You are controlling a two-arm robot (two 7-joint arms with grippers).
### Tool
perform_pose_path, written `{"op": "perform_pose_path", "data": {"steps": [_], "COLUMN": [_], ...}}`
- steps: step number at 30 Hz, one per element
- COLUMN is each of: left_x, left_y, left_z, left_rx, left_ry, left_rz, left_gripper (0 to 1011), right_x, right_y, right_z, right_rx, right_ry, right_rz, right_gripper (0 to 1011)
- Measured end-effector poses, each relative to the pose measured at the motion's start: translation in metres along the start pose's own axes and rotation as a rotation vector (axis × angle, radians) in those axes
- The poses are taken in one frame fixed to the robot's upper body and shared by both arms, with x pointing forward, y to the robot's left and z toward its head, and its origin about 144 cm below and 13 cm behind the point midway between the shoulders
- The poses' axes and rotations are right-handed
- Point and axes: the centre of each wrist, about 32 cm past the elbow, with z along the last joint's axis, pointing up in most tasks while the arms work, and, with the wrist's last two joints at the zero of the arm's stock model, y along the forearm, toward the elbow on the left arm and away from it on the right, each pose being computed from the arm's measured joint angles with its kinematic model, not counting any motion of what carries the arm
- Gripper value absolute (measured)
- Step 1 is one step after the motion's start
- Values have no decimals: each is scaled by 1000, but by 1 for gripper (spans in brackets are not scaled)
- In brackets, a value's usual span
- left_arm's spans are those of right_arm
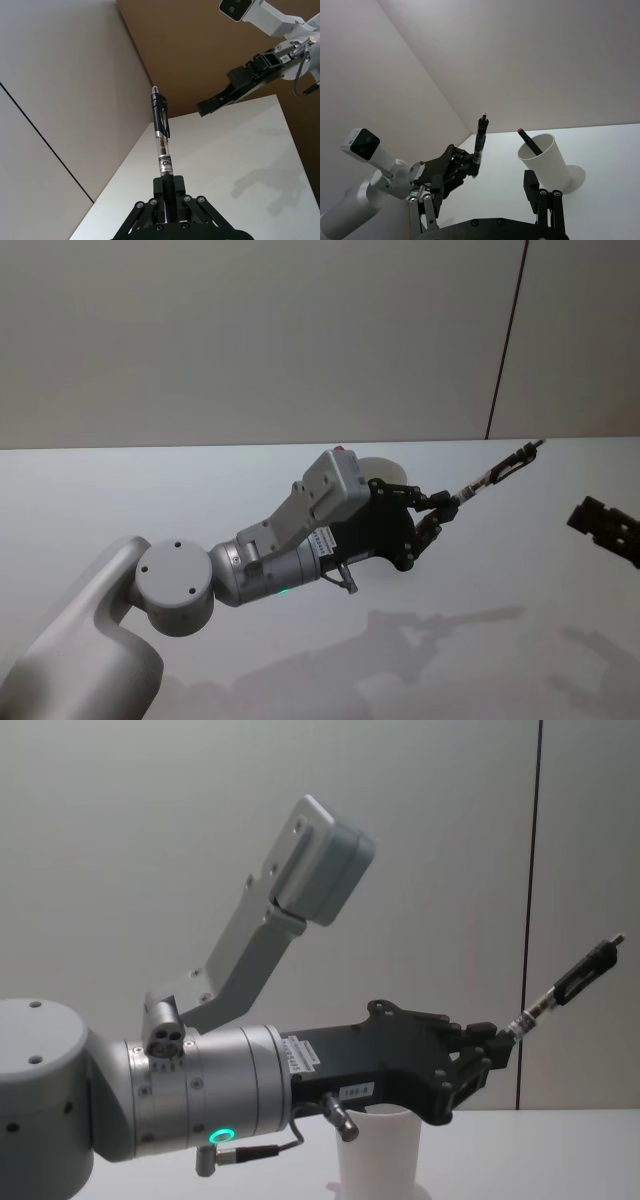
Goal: Place the pen into the pen holder.
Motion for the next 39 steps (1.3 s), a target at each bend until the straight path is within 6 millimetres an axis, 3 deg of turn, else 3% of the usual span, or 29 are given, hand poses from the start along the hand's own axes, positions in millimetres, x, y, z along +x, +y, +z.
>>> {"op": "perform_pose_path", "data": {"steps": [39], "left_x": [0], "left_y": [0], "left_z": [0], "left_rx": [0], "left_ry": [0], "left_rz": [0], "left_gripper": [132], "right_x": [-3], "right_y": [55], "right_z": [-37], "right_rx": [142], "right_ry": [-1], "right_rz": [8], "right_gripper": [1002]}}
